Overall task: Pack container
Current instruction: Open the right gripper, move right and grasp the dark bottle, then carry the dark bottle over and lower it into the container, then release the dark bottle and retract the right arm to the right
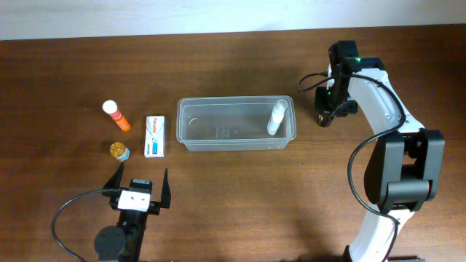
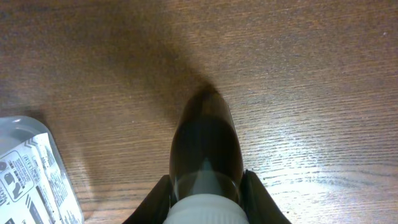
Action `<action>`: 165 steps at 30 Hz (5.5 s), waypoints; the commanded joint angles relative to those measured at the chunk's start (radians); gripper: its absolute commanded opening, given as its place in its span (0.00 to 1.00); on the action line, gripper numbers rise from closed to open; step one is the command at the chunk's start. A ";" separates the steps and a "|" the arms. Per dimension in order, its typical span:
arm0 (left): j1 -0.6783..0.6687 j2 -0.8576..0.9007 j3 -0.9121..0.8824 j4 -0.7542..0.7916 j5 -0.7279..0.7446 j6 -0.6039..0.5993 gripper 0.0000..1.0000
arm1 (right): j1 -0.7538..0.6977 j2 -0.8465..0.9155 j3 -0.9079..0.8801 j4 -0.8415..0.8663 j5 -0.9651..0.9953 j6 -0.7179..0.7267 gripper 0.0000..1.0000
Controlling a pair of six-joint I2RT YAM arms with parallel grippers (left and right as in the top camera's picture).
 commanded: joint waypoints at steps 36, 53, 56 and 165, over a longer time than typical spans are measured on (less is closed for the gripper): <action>0.006 -0.005 -0.004 -0.004 -0.004 -0.009 0.99 | 0.247 -0.048 0.756 -0.620 -0.047 -0.010 0.19; 0.006 -0.005 -0.004 -0.004 -0.004 -0.009 0.99 | 0.480 -0.039 0.686 -0.603 -0.043 0.033 0.24; 0.006 -0.005 -0.004 -0.004 -0.004 -0.009 0.99 | 0.489 -0.037 0.613 -0.579 -0.043 0.036 0.24; 0.006 -0.005 -0.004 -0.004 -0.004 -0.009 0.99 | 0.430 -0.082 0.418 -0.418 0.013 0.259 0.85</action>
